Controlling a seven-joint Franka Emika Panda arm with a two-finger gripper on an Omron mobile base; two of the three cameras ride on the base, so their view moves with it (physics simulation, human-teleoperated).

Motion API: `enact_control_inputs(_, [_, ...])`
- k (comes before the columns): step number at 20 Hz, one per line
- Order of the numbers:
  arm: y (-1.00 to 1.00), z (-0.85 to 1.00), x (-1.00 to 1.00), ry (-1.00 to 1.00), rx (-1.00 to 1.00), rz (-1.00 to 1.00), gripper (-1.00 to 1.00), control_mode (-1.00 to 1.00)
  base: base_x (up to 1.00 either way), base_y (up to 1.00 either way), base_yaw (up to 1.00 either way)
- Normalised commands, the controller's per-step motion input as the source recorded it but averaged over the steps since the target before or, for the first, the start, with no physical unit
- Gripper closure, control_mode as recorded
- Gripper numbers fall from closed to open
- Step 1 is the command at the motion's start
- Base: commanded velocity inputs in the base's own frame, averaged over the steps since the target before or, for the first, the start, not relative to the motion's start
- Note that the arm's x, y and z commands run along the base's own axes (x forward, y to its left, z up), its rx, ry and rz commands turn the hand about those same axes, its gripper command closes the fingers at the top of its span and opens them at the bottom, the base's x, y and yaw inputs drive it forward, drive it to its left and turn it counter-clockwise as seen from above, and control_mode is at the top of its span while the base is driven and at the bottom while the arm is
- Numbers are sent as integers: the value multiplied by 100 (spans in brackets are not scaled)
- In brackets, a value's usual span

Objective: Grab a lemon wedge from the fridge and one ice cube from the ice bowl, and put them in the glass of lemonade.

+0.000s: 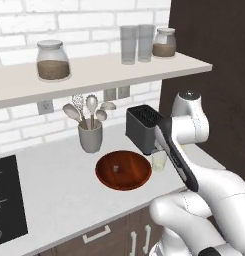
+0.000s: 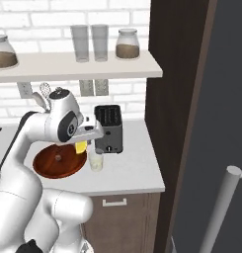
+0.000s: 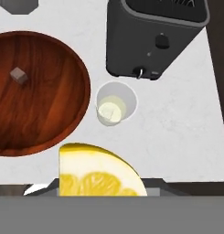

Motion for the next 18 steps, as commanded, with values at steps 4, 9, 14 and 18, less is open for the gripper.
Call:
enact_control_inputs(4, [0,0,57,0,6,-5,100,-100,0,0,0])
enact_control_inputs(9, [1,-45,5,0,1,0,100,-100,0,0,0])
enact_control_inputs(14, [0,-38,3,0,0,0,100,-100,0,0,0])
enact_control_inputs(18, [-1,2,36,0,0,0,100,-100,0,0,0])
